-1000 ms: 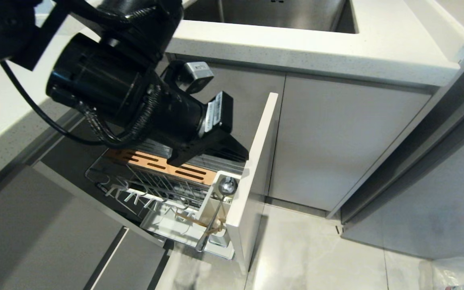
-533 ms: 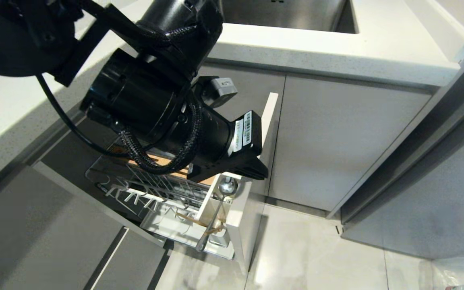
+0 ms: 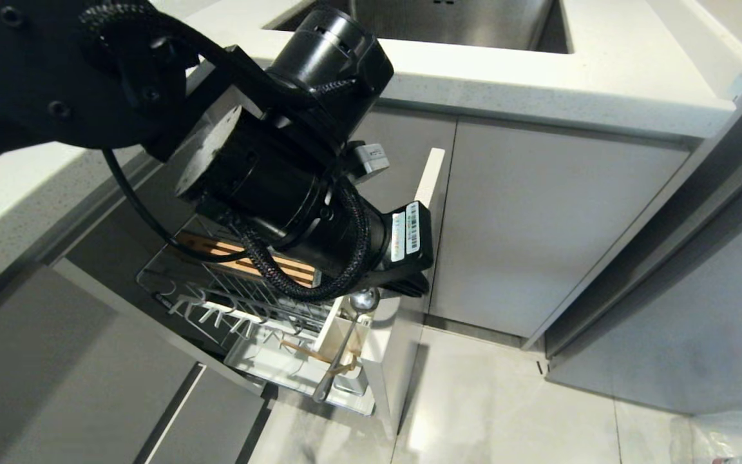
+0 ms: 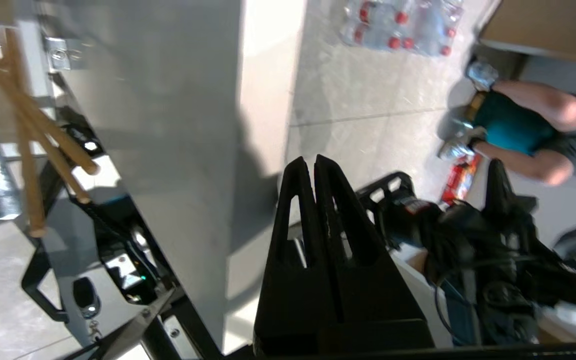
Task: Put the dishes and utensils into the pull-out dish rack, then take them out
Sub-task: Close the cupboard
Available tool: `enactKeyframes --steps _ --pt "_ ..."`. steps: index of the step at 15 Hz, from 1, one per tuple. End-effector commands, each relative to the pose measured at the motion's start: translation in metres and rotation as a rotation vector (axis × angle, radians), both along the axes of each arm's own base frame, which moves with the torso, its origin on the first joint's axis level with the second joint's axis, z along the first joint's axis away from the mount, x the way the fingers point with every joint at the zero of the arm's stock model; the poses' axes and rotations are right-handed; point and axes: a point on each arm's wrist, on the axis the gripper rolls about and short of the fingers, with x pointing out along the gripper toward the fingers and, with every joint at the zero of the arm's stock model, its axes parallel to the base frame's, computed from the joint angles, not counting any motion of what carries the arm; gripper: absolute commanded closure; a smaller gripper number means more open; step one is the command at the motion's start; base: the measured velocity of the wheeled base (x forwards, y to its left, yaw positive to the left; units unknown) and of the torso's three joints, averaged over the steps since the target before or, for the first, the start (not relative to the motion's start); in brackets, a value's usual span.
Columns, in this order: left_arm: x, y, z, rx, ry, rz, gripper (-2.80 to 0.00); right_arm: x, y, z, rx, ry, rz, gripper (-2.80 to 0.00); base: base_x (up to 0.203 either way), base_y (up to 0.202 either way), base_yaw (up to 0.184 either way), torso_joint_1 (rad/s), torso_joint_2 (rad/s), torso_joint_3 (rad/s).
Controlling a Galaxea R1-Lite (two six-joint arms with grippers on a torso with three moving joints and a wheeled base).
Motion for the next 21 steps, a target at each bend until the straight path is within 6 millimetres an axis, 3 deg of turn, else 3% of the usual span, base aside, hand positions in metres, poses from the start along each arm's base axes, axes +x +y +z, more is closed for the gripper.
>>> enactKeyframes --steps 1,10,21 --pt "-0.001 -0.002 -0.002 0.011 0.003 0.003 0.0 0.0 0.0 0.0 0.001 0.001 0.0 0.0 0.0 0.0 0.0 0.0 0.0 0.0" --pt "0.0 0.005 0.003 0.092 -0.118 0.141 0.0 0.0 0.0 0.0 0.001 0.001 0.0 0.0 0.0 0.0 0.0 0.0 0.0 0.0" --pt "0.004 0.016 0.009 0.297 -0.372 0.465 0.0 0.0 0.0 0.0 0.001 0.001 0.0 0.0 0.0 0.0 0.0 0.0 0.0 0.0"
